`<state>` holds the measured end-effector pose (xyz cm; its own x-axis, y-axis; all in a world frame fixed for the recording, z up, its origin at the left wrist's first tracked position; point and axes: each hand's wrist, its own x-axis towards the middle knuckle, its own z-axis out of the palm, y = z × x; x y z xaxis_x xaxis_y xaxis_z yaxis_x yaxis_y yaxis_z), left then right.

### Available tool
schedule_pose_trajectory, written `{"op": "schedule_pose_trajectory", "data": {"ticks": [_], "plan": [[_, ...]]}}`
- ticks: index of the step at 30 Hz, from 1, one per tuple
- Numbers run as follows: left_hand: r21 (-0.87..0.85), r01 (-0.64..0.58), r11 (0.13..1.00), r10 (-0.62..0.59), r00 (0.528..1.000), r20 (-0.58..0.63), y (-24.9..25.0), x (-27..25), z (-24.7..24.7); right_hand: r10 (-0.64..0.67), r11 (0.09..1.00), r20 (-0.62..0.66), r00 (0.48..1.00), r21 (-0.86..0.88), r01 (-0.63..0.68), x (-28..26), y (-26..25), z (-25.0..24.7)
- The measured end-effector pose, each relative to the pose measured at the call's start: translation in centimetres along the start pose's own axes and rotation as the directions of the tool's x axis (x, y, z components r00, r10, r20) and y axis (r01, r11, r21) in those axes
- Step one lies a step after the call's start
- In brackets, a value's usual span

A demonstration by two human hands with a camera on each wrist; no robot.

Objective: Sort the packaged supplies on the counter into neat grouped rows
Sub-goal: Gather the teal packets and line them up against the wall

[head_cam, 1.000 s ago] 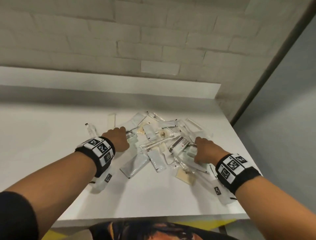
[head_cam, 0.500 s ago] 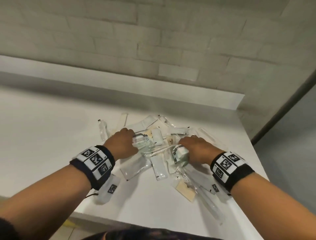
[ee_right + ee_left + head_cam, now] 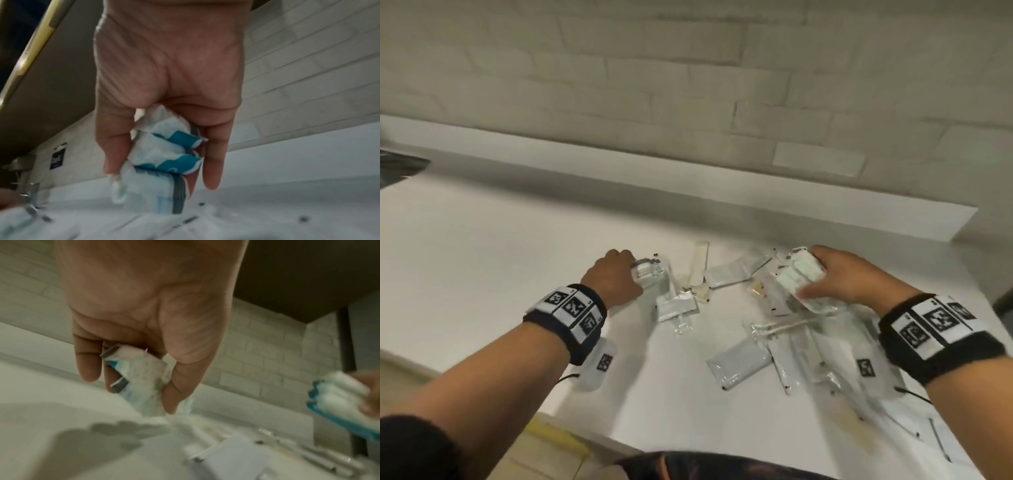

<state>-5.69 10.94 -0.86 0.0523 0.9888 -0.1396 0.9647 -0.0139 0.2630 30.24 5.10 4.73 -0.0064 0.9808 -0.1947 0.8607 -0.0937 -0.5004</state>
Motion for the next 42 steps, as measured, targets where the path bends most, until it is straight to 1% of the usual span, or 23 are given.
{"op": "schedule_pose_trajectory", "data": {"ticks": [2, 3, 6, 8, 11, 13, 15, 17, 20, 22, 23, 25, 26, 28, 29, 30, 32, 33, 35, 36, 37, 40, 42], "plan": [[0.076, -0.015, 0.997, 0.009, 0.997, 0.080, -1.4, 1.1, 0.2, -0.031, 0.996, 0.000, 1.000, 0.079, 0.031, 1.9, -4.3, 2.3], [0.092, -0.037, 0.995, 0.026, 0.994, 0.110, -1.9, 1.5, 0.5, -0.045, 0.996, 0.016, 0.999, 0.079, 0.043, 2.6, -6.5, 3.6], [0.096, -0.128, 0.987, 0.115, 0.984, 0.134, -3.4, 2.9, 0.9, -0.051, 0.997, 0.097, 0.994, -0.047, 0.056, 4.2, -13.0, 8.5], [0.093, -0.172, 0.981, 0.159, 0.978, 0.138, -4.4, 3.9, 0.8, -0.083, 0.984, 0.150, 0.985, -0.147, 0.105, 4.3, -16.7, 11.7], [0.092, -0.195, 0.977, 0.180, 0.973, 0.146, -6.5, 5.3, 0.0, -0.139, 0.937, 0.194, 0.971, -0.291, 0.192, 4.1, -19.5, 15.6], [0.113, -0.229, 0.967, 0.209, 0.964, 0.163, -8.1, 6.1, -0.5, -0.138, 0.919, 0.150, 0.979, -0.350, 0.183, 4.2, -19.9, 16.9], [0.106, -0.273, 0.956, 0.253, 0.953, 0.168, -9.4, 6.4, -0.8, -0.089, 0.920, 0.072, 0.993, -0.376, 0.110, 5.0, -19.5, 16.8], [0.079, -0.317, 0.945, 0.302, 0.940, 0.157, -9.9, 6.2, -0.9, 0.021, 0.914, 0.024, 0.999, -0.406, -0.010, 6.2, -18.6, 15.8], [0.067, -0.401, 0.914, 0.384, 0.906, 0.180, -9.3, 5.2, -0.7, 0.199, 0.884, -0.032, 0.979, -0.425, -0.194, 7.6, -16.3, 14.0], [0.063, -0.467, 0.882, 0.444, 0.868, 0.222, -8.6, 4.3, -0.2, 0.280, 0.867, -0.056, 0.959, -0.414, -0.277, 7.8, -15.2, 13.1], [0.054, -0.495, 0.867, 0.469, 0.850, 0.240, -8.2, 3.9, 0.0, 0.297, 0.855, -0.058, 0.953, -0.428, -0.293, 7.9, -14.8, 12.9], [-0.013, -0.517, 0.856, 0.504, 0.828, 0.247, -7.7, 3.5, 0.2, 0.258, 0.834, -0.067, 0.964, -0.488, -0.257, 8.0, -14.7, 12.8], [-0.052, -0.522, 0.851, 0.519, 0.822, 0.236, -7.4, 3.4, 0.0, 0.197, 0.848, -0.081, 0.977, -0.486, -0.211, 7.9, -15.1, 12.8], [-0.071, -0.535, 0.842, 0.536, 0.817, 0.213, -7.2, 3.7, -0.6, 0.039, 0.900, -0.113, 0.993, -0.428, -0.085, 7.2, -16.7, 12.8], [-0.062, -0.534, 0.843, 0.534, 0.816, 0.222, -7.2, 4.2, -1.1, -0.022, 0.920, -0.113, 0.993, -0.390, -0.024, 6.8, -17.6, 13.0], [-0.064, -0.522, 0.851, 0.520, 0.818, 0.245, -7.3, 4.7, -1.5, -0.053, 0.932, -0.094, 0.994, -0.362, 0.016, 6.5, -18.4, 13.3], [-0.080, -0.460, 0.884, 0.463, 0.841, 0.281, -7.6, 6.2, -2.2, -0.056, 0.932, -0.009, 0.998, -0.358, 0.049, 6.0, -19.4, 14.5], [-0.061, -0.427, 0.902, 0.426, 0.857, 0.290, -7.8, 6.8, -2.4, -0.065, 0.928, 0.036, 0.997, -0.366, 0.074, 5.8, -19.7, 15.3], [0.072, -0.393, 0.917, 0.356, 0.886, 0.298, -8.0, 7.9, -2.7, -0.118, 0.912, 0.102, 0.988, -0.383, 0.149, 5.6, -20.1, 17.0], [0.133, -0.384, 0.914, 0.337, 0.899, 0.280, -8.2, 8.4, -2.7, -0.152, 0.901, 0.130, 0.980, -0.389, 0.192, 5.5, -20.2, 17.7], [0.153, -0.369, 0.917, 0.324, 0.911, 0.255, -8.3, 8.7, -2.7, -0.181, 0.893, 0.150, 0.972, -0.389, 0.226, 5.5, -20.2, 18.3], [0.068, -0.329, 0.942, 0.305, 0.921, 0.242, -8.7, 9.5, -2.6, -0.201, 0.903, 0.149, 0.968, -0.355, 0.242, 5.6, -20.1, 18.8], [-0.006, -0.307, 0.952, 0.297, 0.914, 0.277, -9.1, 9.6, -2.6, -0.195, 0.912, 0.137, 0.971, -0.339, 0.231, 5.8, -19.8, 18.9]]}}
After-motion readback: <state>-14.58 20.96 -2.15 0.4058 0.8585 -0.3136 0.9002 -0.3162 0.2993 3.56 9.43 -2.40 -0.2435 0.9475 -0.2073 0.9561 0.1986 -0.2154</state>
